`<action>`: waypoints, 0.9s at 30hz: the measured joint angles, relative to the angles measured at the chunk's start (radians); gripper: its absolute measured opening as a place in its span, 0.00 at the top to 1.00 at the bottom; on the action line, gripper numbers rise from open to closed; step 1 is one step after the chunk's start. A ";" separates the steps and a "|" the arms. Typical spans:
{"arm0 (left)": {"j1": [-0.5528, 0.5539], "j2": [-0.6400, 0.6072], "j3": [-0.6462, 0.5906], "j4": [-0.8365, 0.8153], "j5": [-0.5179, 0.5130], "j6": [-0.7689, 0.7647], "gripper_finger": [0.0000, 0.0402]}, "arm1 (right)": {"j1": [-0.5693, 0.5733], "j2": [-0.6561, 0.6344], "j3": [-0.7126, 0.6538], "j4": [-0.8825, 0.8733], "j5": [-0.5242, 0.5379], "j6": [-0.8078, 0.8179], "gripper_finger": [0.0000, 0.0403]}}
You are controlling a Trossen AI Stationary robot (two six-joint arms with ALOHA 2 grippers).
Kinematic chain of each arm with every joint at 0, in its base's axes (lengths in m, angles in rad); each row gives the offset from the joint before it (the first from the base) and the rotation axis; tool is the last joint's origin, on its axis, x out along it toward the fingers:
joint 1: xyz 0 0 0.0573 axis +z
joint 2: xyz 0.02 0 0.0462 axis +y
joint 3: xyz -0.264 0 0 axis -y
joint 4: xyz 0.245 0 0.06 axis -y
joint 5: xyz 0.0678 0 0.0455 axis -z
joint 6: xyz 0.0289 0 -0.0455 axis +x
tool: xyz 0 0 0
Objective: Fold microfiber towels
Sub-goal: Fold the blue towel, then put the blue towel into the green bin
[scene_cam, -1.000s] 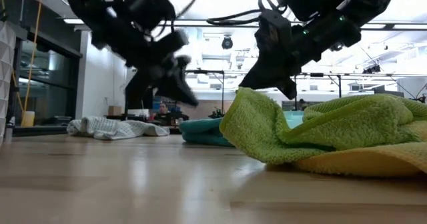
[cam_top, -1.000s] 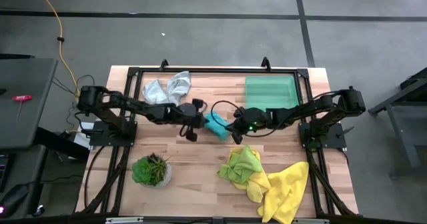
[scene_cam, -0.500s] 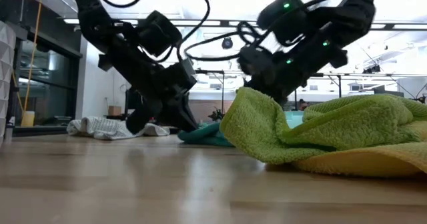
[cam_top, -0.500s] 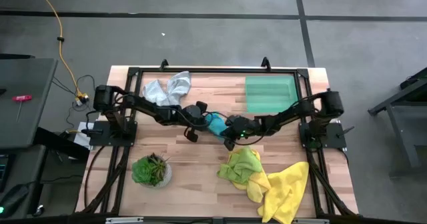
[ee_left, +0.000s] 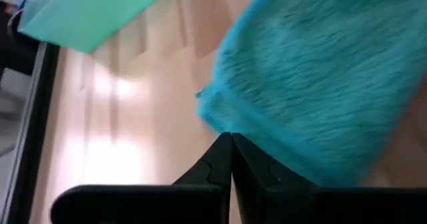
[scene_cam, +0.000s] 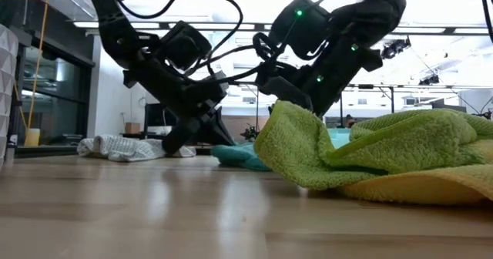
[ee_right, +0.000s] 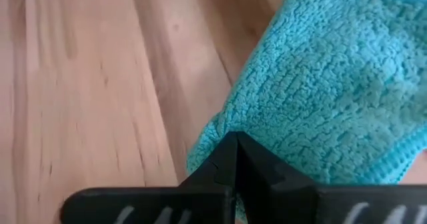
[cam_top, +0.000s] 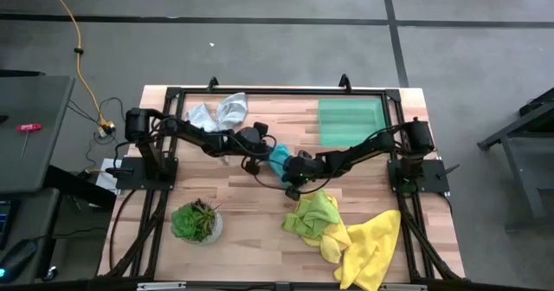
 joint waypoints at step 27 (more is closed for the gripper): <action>0.040 -0.365 0.064 -0.334 0.387 -0.668 1.00 | -0.141 -0.496 -0.191 -0.236 0.009 0.016 1.00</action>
